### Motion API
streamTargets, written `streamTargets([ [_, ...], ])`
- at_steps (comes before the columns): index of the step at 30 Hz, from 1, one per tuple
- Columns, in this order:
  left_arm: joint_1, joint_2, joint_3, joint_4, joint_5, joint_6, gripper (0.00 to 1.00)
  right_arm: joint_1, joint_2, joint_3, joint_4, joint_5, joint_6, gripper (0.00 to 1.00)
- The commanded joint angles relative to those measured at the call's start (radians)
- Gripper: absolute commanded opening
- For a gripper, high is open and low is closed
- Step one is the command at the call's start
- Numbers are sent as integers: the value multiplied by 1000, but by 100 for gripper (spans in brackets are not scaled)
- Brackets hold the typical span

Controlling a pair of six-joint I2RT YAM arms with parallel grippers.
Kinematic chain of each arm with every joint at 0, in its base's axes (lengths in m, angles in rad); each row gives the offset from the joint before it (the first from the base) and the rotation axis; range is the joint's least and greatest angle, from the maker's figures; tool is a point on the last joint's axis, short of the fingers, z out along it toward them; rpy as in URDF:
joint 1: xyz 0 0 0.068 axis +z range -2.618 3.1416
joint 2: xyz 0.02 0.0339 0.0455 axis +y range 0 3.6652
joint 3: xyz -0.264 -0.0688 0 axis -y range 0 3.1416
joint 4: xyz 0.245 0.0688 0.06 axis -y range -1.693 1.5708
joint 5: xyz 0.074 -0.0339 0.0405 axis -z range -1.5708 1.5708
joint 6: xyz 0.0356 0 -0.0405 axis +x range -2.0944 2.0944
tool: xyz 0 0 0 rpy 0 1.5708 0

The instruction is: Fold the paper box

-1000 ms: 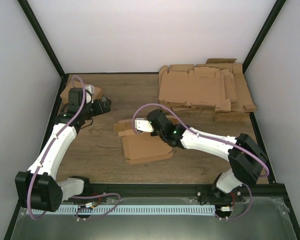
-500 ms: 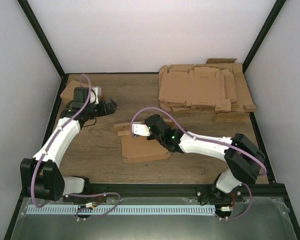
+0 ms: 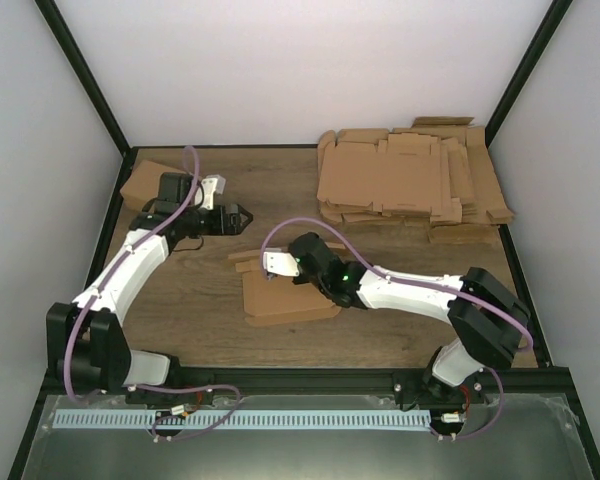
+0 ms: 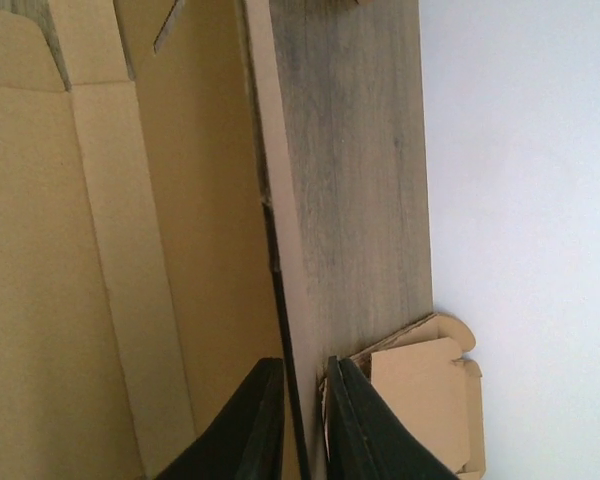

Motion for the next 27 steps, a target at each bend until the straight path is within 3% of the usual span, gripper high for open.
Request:
streamTargets([
  [1,-8,-19,35,25,20,25,99,36,-21,12,-29,-9,15,18],
  [4,-8,-13,44,8,21,18,99,53,-47,16,-31,15,18,39],
  [5,-7,-20,46,1,21,16,99,56,-62,17,-37,14,25,53],
  [6,-7,-29,46,-4,17,17,99,58,-78,18,-47,9,37,85],
  [7,-7,-45,44,-7,12,17,99,59,-105,18,-56,2,54,98],
  [12,-7,-120,24,-18,-20,26,100,58,-227,31,-120,-45,231,100],
  [19,-9,-203,-44,27,-52,36,100,59,-462,-47,-165,-265,614,100],
  [24,-17,-225,-62,56,-66,75,100,60,-592,-134,-192,-270,1049,100],
  [27,-46,-215,-68,73,-54,134,100,58,-618,-160,-331,-168,1446,100],
])
